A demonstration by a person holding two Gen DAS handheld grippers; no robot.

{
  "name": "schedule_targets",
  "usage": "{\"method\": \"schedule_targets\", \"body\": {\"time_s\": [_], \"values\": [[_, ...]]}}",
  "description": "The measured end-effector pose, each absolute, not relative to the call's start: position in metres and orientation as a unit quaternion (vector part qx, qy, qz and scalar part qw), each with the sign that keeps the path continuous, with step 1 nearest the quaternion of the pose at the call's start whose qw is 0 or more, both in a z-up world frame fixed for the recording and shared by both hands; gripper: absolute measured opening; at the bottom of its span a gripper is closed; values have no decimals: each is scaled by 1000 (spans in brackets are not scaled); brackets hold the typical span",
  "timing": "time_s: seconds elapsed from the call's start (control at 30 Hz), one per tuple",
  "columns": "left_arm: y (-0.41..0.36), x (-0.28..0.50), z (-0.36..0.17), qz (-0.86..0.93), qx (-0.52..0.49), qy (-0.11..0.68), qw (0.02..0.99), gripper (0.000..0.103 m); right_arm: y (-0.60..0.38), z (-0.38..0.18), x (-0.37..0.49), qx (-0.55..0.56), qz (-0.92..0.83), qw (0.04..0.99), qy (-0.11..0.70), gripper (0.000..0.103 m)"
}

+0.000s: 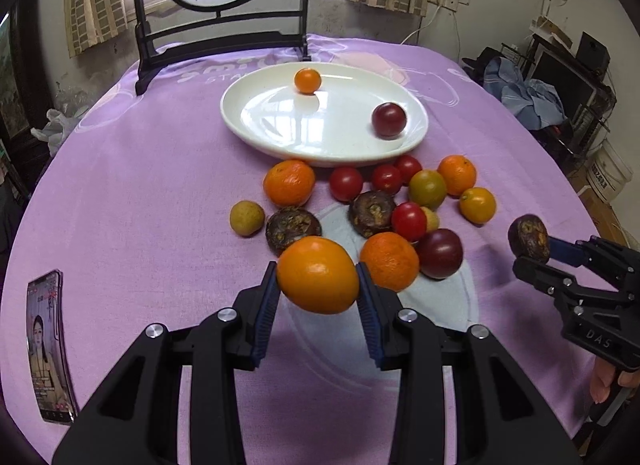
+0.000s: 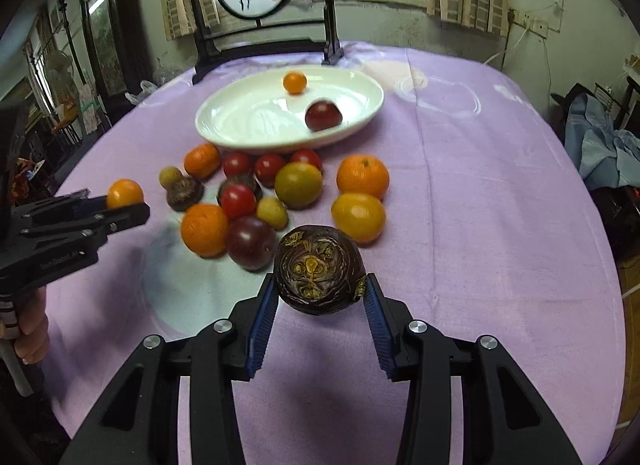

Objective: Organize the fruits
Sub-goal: 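Grasp a brown mangosteen with the right tool while the left tool carries the orange, drop both on plate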

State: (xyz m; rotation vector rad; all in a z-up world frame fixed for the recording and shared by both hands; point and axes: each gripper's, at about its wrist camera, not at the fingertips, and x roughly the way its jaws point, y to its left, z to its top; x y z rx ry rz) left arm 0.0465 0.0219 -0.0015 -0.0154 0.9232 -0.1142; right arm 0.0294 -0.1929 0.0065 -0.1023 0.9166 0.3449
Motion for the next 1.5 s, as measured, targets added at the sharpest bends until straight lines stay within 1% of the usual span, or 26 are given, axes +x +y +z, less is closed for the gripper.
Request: {"method": "schedule_targets", "body": {"time_s": [0.17,0.27,0.4,0.5,0.67,0.9,0.93,1.0,1.03,1.07,1.1,1.17,1.2,1.23,1.3,1.37,1.5], "values": [[19,57,30,-61,9,421,905,37,-185,49,33,-49,187,904,381,44],[18,75,49,-59,8,406,912,37,-173,65,49,-56,187,911,363,44],[16,111,61,-39,19,387,921,37,-150,67,78,-62,200,911,356,44],[19,150,51,-17,18,402,915,37,-127,52,107,-67,209,900,377,44],[20,202,16,-2,25,439,898,37,-97,23,148,-85,212,882,412,45],[28,244,-22,7,10,485,874,37,-88,-2,180,-79,209,868,443,45],[28,247,-24,13,13,487,873,41,-88,-5,183,-77,209,867,446,45],[28,248,-23,21,18,480,877,55,-88,-10,188,-69,208,865,452,46],[27,246,-19,22,18,473,881,66,-88,-11,189,-64,208,865,453,47],[27,244,-14,23,18,465,885,73,-90,-12,191,-55,211,864,454,48],[27,241,-9,26,19,456,889,74,-91,-11,189,-49,213,864,453,48],[28,231,4,32,21,438,898,81,-94,-5,182,-43,217,867,447,48],[29,225,10,31,18,430,902,82,-95,-2,177,-45,221,868,443,49],[31,216,18,29,10,420,907,85,-97,2,171,-49,223,869,439,54],[35,199,28,26,-3,403,915,89,-105,10,154,-59,217,877,425,62],[38,181,33,23,-14,391,920,93,-119,16,135,-65,212,883,414,62],[37,146,28,15,-11,401,916,94,-146,17,108,-53,200,887,412,62]]}}
